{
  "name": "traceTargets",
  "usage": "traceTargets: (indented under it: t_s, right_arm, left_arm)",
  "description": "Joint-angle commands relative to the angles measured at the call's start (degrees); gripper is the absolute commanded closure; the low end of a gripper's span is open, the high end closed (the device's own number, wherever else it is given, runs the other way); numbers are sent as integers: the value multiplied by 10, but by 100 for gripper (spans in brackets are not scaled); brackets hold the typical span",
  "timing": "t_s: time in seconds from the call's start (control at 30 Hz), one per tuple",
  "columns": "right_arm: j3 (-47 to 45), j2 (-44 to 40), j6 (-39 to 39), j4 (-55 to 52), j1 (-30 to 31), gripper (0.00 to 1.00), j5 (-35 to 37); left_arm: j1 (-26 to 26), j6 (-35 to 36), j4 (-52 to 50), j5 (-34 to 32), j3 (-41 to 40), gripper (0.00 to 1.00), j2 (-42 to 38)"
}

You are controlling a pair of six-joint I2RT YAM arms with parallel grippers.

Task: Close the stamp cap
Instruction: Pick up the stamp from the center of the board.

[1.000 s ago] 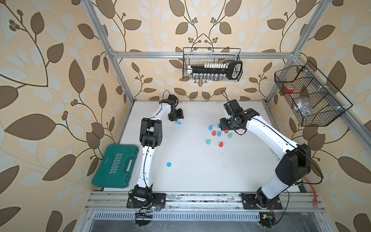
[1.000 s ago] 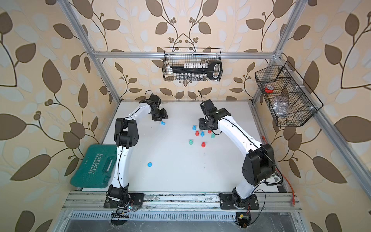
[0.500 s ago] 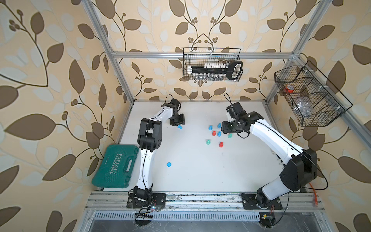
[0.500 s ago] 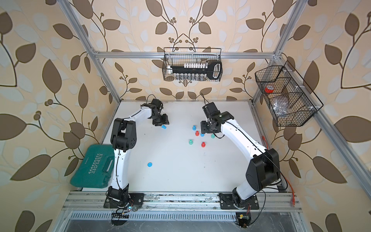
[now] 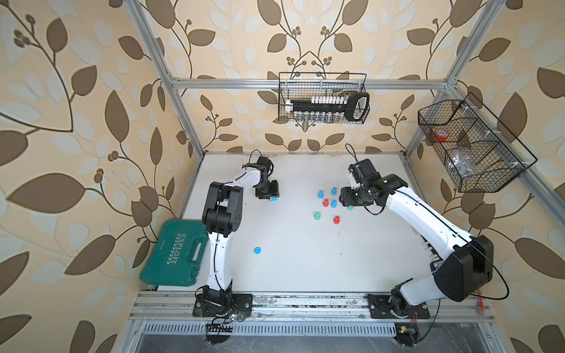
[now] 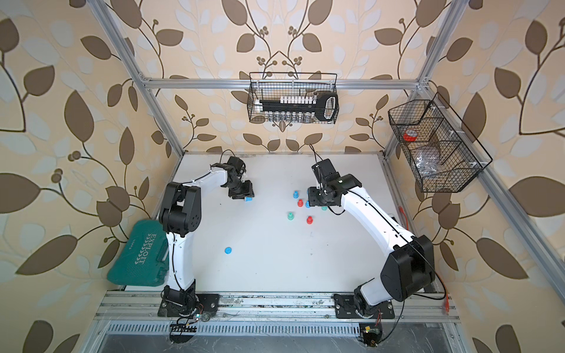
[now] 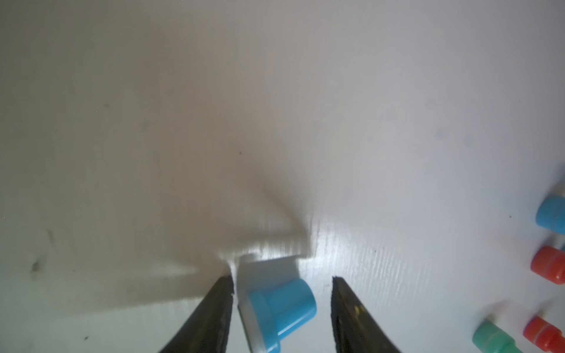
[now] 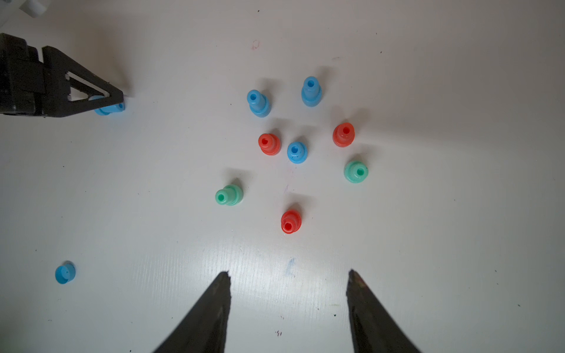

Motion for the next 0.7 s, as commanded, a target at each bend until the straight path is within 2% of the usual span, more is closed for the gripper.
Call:
traceTargets:
  t_s: [0.0, 0.43, 0.67]
  right_arm:
    - [-17, -17, 8, 1, 0, 42, -3]
    - [-23, -29, 14, 1, 0, 42, -2]
    - [-26, -30, 19, 3, -1, 42, -7]
  left_arm:
    - [-13, 17, -24, -14, -21, 47, -31]
    - [-40, 39, -39, -24, -89, 48, -82]
    - [-50, 25, -16, -21, -114, 49, -84]
